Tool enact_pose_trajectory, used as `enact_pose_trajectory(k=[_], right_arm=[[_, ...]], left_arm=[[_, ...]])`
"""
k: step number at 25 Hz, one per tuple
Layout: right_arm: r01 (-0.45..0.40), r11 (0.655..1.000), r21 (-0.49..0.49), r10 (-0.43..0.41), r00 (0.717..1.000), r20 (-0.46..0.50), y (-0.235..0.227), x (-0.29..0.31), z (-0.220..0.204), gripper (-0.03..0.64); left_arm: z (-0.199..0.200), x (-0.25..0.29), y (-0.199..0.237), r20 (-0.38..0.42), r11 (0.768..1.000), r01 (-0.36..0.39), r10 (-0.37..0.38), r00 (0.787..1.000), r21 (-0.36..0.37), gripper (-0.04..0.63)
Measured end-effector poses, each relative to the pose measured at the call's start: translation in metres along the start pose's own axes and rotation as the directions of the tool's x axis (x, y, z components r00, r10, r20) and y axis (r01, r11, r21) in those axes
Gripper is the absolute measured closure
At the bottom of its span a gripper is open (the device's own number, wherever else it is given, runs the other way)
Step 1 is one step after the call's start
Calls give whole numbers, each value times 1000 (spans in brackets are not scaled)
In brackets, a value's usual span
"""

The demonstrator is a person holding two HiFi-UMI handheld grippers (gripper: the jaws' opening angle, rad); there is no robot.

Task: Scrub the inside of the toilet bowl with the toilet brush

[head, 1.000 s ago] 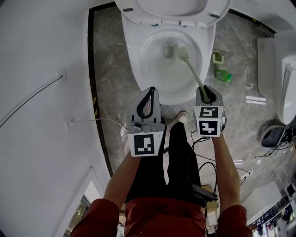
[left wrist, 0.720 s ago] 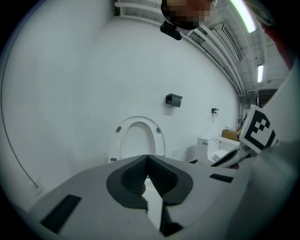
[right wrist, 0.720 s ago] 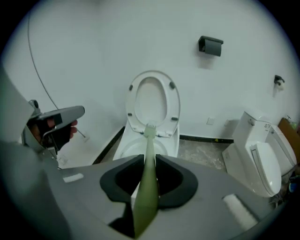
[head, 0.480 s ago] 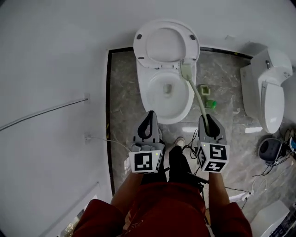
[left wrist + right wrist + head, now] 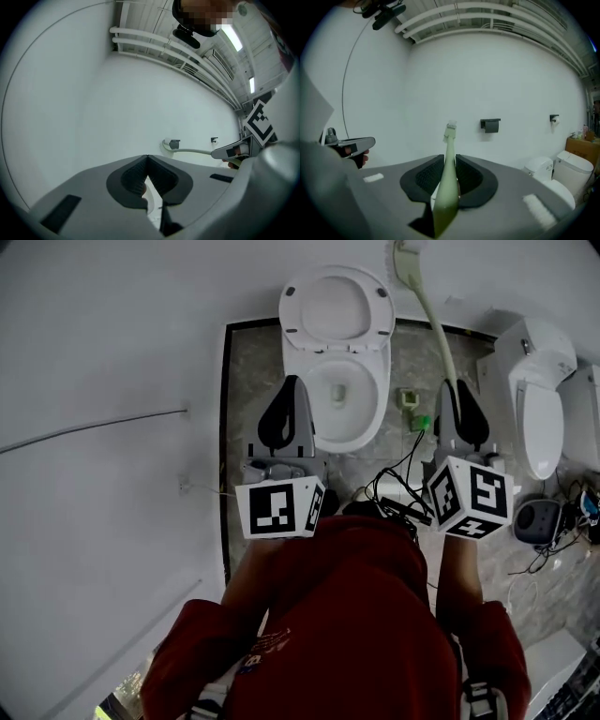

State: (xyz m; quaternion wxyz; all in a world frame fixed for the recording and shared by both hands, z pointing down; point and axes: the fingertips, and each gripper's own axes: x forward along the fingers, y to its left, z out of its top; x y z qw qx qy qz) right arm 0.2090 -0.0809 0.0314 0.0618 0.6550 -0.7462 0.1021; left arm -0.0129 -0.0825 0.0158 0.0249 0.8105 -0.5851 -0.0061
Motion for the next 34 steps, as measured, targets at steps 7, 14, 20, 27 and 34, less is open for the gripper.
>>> enact_pose_trajectory(k=[7,14,20,27,34], right_arm=[[2,998,-56,6,990,144,14,-7,52,526],[3,997,-78,10,986,169,30,3,55,526],[11,993,-115,9,985,172,39,6,55,526],[24,989,-148,1,986,166,40,7,55,526],[35,987,-155,-9,986,164,52,-6,51,526]], left_arm=[[43,0,7,87,1000,0,-2,996,20,589],[49,4,16,117,1000,10,-13,993,22,589],[53,5,23,115,1000,0,-3,993,32,589],[59,7,21,116,999,-1,-4,993,37,589],[53,-6,23,76,1000,-5,4,997,13,589]])
